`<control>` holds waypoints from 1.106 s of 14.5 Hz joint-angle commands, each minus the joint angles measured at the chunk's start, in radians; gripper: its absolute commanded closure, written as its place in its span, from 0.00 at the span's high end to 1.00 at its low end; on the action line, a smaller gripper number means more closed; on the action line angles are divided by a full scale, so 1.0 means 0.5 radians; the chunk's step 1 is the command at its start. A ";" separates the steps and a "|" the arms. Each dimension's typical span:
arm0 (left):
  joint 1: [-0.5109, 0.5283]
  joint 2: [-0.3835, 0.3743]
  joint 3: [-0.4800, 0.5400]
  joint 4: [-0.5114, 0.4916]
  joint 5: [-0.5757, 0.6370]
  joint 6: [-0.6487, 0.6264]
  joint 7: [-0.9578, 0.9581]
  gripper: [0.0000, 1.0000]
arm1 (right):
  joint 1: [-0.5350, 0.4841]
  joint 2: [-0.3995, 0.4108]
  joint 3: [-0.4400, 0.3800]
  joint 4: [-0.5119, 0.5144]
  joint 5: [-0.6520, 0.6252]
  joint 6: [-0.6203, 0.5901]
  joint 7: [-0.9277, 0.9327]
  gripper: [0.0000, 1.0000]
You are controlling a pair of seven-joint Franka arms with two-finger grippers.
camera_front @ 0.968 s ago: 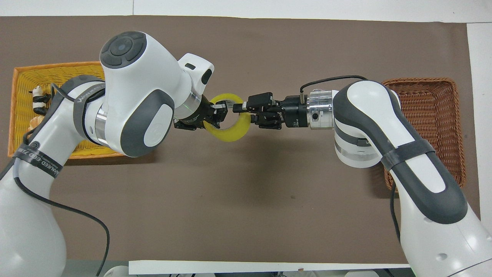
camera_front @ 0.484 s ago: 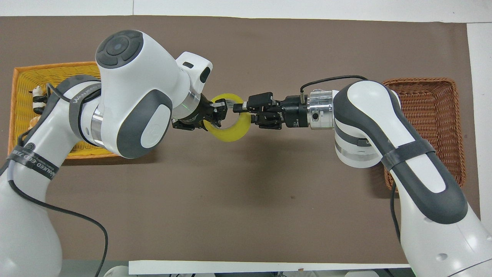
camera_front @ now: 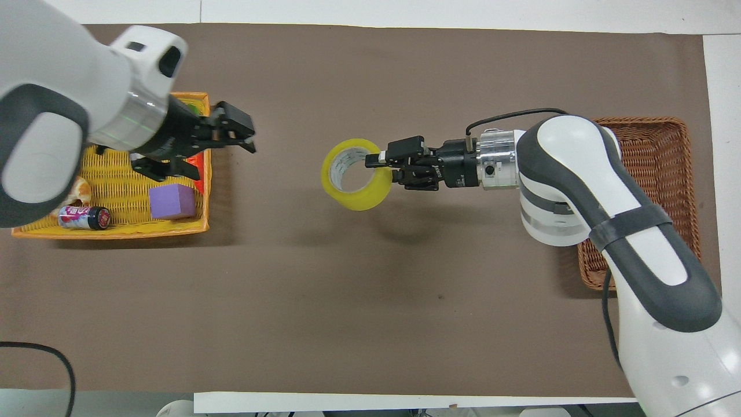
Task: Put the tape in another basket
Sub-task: 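Open the left gripper and withdraw while the right gripper carries the tape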
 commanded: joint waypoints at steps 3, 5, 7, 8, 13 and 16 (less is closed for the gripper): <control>0.487 -0.050 -0.010 -0.118 0.064 -0.078 0.384 1.00 | -0.649 -0.020 -0.002 0.137 -0.478 -0.438 -0.196 0.00; 0.622 -0.044 -0.007 -0.115 0.070 -0.041 0.384 1.00 | -0.955 -0.008 -0.002 0.238 -0.692 -0.647 -0.233 0.00; 0.742 -0.047 -0.007 -0.118 0.165 -0.017 0.390 1.00 | -1.253 0.093 0.001 0.489 -0.974 -0.907 -0.239 0.00; 0.776 -0.043 -0.007 -0.121 0.211 -0.001 0.387 1.00 | -1.382 0.145 0.001 0.569 -1.076 -1.027 -0.297 0.00; 0.831 -0.043 -0.004 -0.102 0.304 0.054 0.396 1.00 | -1.684 0.335 0.004 0.588 -1.298 -1.117 -0.821 0.00; 0.801 -0.071 -0.022 -0.060 0.441 0.017 0.417 1.00 | -1.684 0.373 0.001 0.512 -1.341 -1.053 -1.021 0.00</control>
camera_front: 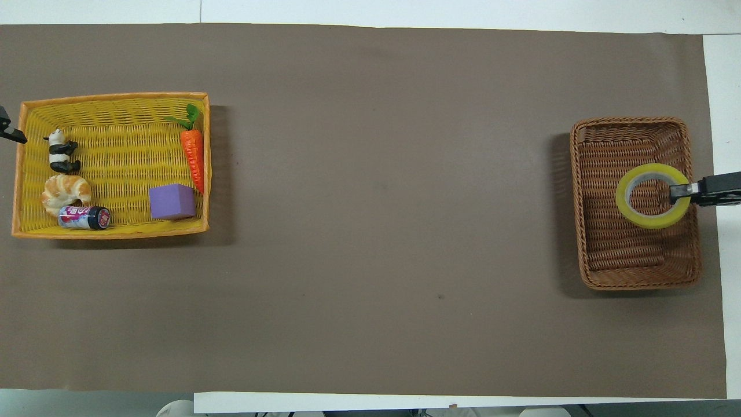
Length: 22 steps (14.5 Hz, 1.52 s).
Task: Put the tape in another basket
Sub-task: 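Lower the tape roll into the brown basket with the right gripper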
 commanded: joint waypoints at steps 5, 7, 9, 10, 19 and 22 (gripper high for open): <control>-0.252 -0.093 -0.009 0.105 0.219 -0.268 0.037 1.00 | 0.017 -0.016 0.046 -0.192 -0.049 0.199 -0.146 0.00; -0.322 -0.096 -0.006 0.138 0.228 -0.339 0.037 1.00 | 0.017 -0.028 0.046 -0.235 -0.049 0.239 -0.189 0.01; -0.322 -0.093 -0.009 0.203 0.240 -0.413 0.037 1.00 | 0.020 -0.028 0.046 -0.220 -0.058 0.257 -0.189 0.17; -0.325 -0.093 -0.009 0.203 0.240 -0.410 0.046 1.00 | 0.023 -0.028 0.049 -0.214 -0.073 0.261 -0.195 0.33; -0.326 -0.121 -0.009 0.188 0.231 -0.364 0.175 1.00 | 0.142 -0.086 0.052 -0.104 -0.422 0.420 -0.337 1.00; -0.326 -0.124 -0.006 0.172 0.231 -0.364 0.175 1.00 | 0.353 -0.297 0.052 -0.094 -0.827 0.643 -0.312 1.00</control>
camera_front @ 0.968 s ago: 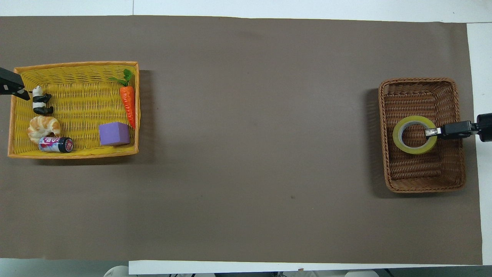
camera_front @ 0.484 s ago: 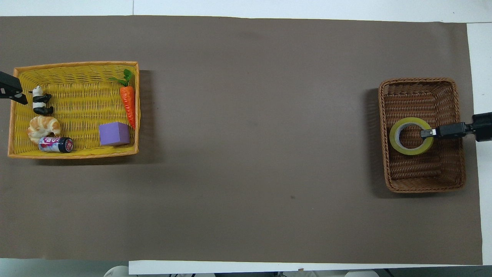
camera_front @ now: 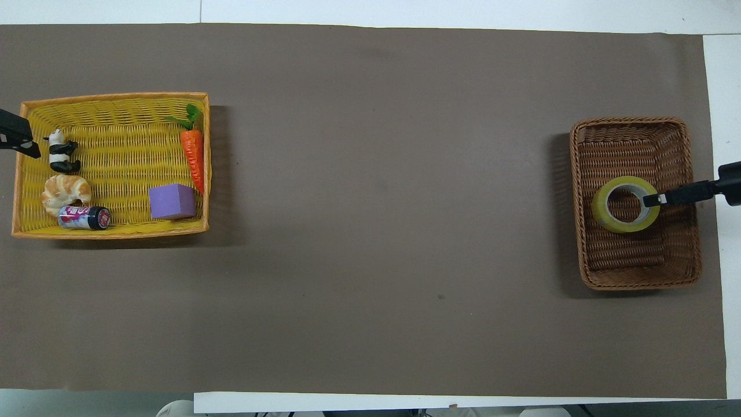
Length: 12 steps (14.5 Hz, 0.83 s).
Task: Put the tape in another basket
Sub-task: 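Open the right gripper and draw it back from the tape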
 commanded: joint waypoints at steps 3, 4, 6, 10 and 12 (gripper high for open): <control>-0.028 -0.070 0.022 -0.026 0.029 -0.004 0.022 1.00 | 0.281 -0.386 0.022 -0.029 -0.645 0.221 0.175 1.00; -0.028 -0.079 0.022 -0.047 0.029 -0.001 0.022 1.00 | 0.290 -0.432 0.025 -0.026 -0.686 0.215 0.276 1.00; -0.031 -0.095 0.022 -0.069 0.029 0.002 0.022 1.00 | 0.376 -0.542 0.022 -0.026 -0.756 0.190 0.542 1.00; -0.056 -0.132 0.022 -0.155 0.029 0.110 0.019 1.00 | 0.603 -0.684 0.028 0.123 -0.984 -0.081 1.067 1.00; -0.038 -0.114 0.013 -0.164 0.023 0.113 0.025 1.00 | 0.665 -0.708 0.037 0.246 -0.996 -0.358 1.212 1.00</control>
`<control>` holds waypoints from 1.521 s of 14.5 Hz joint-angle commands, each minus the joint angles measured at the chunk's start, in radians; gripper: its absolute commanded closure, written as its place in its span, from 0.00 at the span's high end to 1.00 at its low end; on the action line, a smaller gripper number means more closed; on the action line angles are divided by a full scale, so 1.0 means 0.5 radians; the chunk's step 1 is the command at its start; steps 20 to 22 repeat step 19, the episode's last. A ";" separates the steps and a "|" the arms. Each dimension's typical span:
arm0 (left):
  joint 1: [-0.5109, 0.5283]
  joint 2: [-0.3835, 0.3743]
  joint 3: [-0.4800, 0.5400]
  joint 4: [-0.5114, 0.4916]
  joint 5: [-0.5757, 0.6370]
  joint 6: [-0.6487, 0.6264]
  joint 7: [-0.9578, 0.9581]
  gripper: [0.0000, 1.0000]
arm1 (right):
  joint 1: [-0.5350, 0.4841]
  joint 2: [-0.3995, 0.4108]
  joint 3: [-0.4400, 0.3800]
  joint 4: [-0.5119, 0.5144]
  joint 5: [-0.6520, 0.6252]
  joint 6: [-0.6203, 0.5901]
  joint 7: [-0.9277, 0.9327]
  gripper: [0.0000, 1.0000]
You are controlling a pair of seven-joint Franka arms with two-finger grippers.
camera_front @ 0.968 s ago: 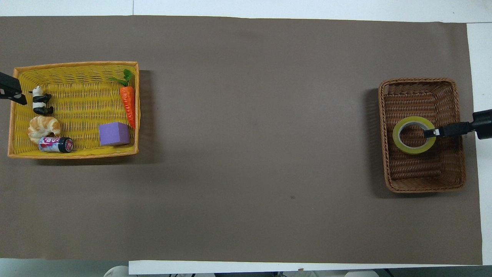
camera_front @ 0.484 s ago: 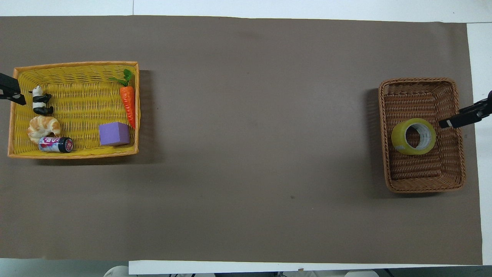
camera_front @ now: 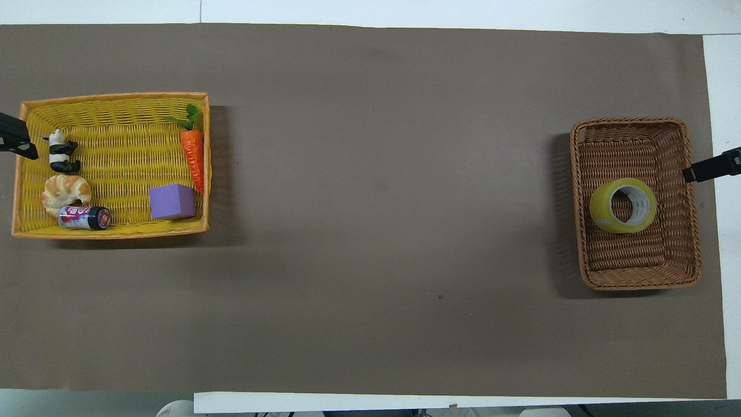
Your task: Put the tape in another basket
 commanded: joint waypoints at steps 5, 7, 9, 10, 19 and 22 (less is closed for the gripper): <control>-0.031 -0.046 0.022 -0.101 0.017 0.045 0.028 1.00 | 0.128 -0.147 0.007 0.025 -0.084 -0.252 0.157 1.00; -0.019 -0.046 0.025 -0.104 0.017 0.044 0.022 1.00 | 0.178 -0.132 -0.024 0.108 -0.136 -0.267 0.323 1.00; -0.013 -0.049 0.025 -0.104 0.017 0.038 0.022 1.00 | 0.184 -0.107 -0.024 0.151 -0.142 -0.285 0.363 1.00; -0.013 -0.046 0.025 -0.104 0.017 0.041 0.022 1.00 | 0.184 -0.110 -0.030 0.148 -0.142 -0.288 0.366 1.00; -0.016 -0.046 0.025 -0.104 0.017 0.041 0.025 1.00 | 0.190 -0.070 -0.091 0.200 -0.121 -0.362 0.406 1.00; -0.016 -0.046 0.025 -0.104 0.017 0.041 0.025 1.00 | 0.190 -0.070 -0.091 0.200 -0.121 -0.362 0.406 1.00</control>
